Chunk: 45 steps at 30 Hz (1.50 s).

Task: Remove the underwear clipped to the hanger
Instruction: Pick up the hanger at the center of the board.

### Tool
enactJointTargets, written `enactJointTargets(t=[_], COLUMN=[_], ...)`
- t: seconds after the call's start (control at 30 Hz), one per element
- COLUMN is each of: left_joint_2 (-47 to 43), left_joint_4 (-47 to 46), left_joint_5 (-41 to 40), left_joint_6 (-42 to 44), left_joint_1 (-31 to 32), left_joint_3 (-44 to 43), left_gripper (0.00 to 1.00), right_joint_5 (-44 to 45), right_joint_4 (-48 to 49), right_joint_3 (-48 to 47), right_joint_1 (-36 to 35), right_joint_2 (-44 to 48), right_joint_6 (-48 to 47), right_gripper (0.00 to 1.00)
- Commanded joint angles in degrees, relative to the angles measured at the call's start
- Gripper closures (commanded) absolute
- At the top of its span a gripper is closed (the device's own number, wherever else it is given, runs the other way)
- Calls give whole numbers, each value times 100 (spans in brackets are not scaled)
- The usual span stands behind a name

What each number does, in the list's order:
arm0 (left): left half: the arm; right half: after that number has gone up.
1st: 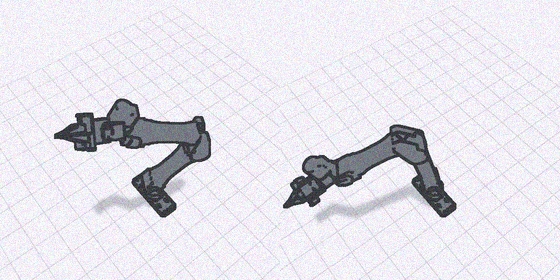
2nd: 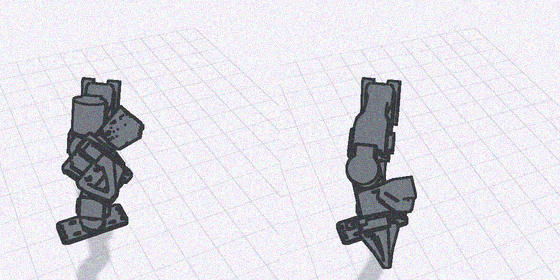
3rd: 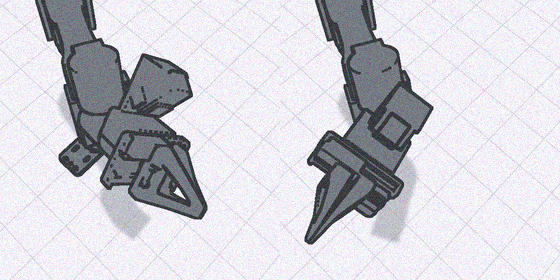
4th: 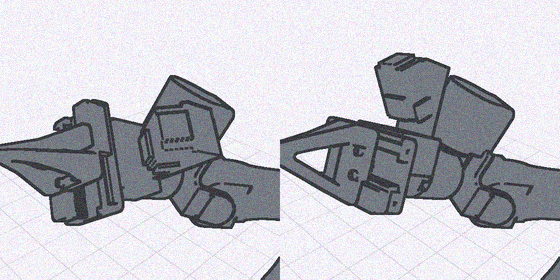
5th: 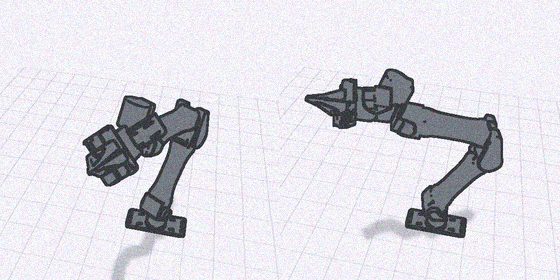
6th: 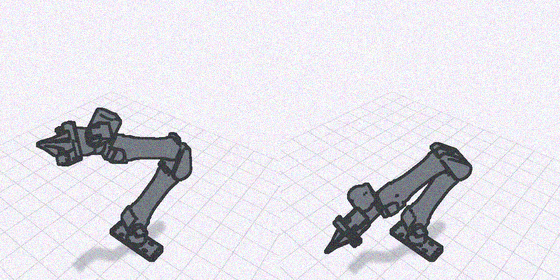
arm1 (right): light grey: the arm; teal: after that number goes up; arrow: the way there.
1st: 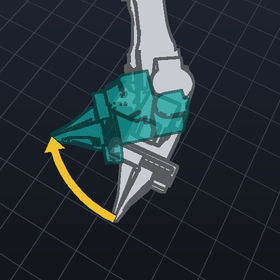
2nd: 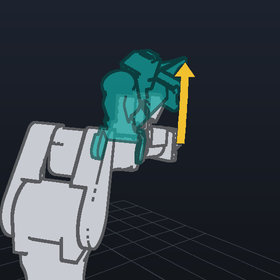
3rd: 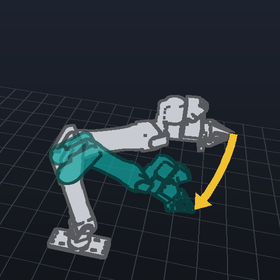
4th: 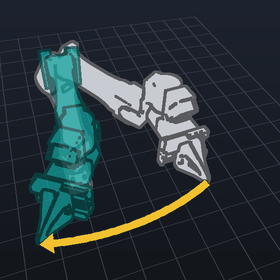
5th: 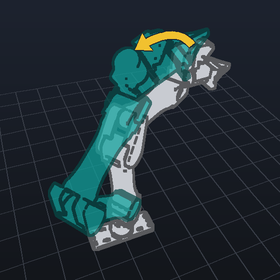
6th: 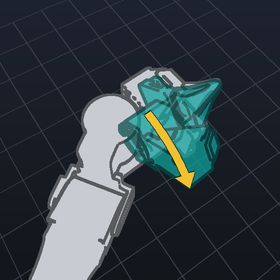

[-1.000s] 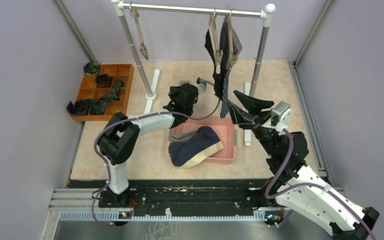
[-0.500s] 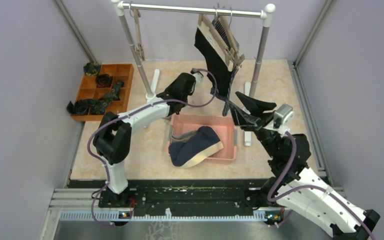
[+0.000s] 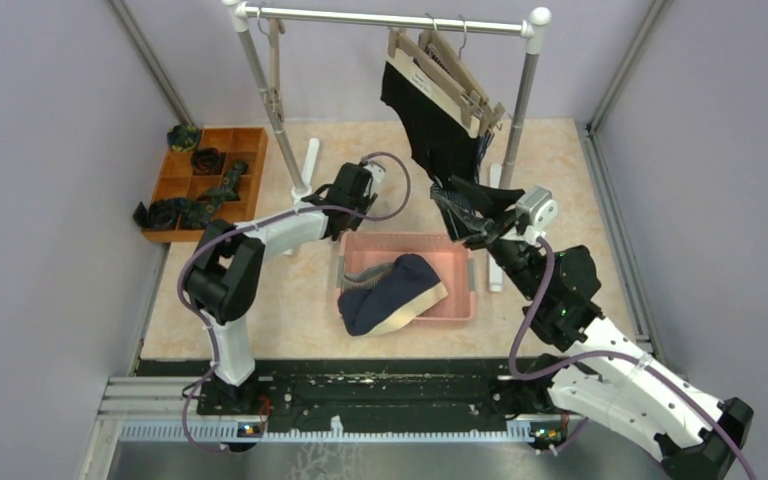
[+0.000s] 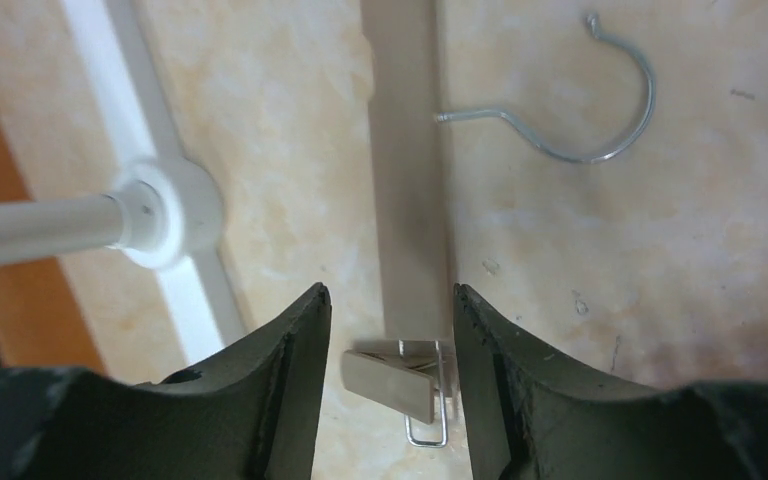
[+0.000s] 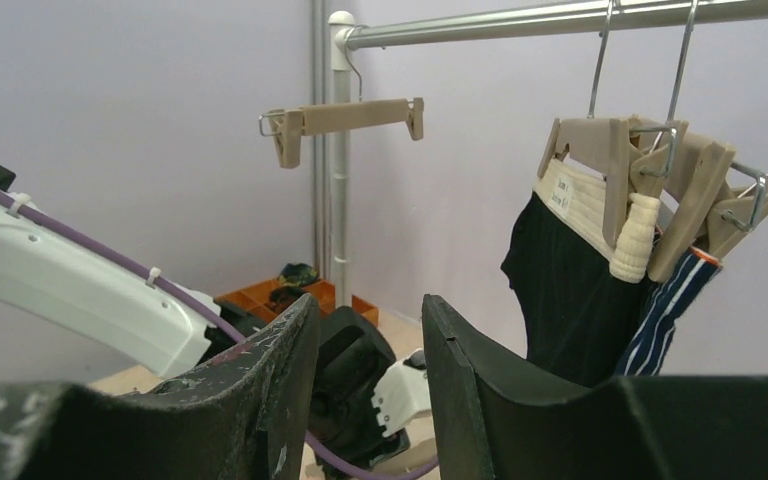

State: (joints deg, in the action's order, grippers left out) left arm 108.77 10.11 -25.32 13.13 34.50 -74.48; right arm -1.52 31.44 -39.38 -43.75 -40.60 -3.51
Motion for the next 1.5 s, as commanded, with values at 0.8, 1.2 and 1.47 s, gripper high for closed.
enactJointTargets(t=[0.8, 1.2, 1.47], left_joint_2=[590, 1124, 656], left_joint_4=[49, 161, -7], left_joint_5=[890, 1183, 1574], left_joint_6=[-1460, -1600, -1746], left_joint_1=[-459, -596, -748], left_joint_3=[158, -205, 3], left_gripper=[46, 93, 100], right_joint_5=[-138, 90, 129], right_joint_4=[354, 304, 385], right_joint_3=[-725, -671, -649], right_joint_1=[-55, -55, -56], right_joint_2=[-864, -831, -893], right_joint_6=[101, -29, -53], right_gripper=[57, 56, 54])
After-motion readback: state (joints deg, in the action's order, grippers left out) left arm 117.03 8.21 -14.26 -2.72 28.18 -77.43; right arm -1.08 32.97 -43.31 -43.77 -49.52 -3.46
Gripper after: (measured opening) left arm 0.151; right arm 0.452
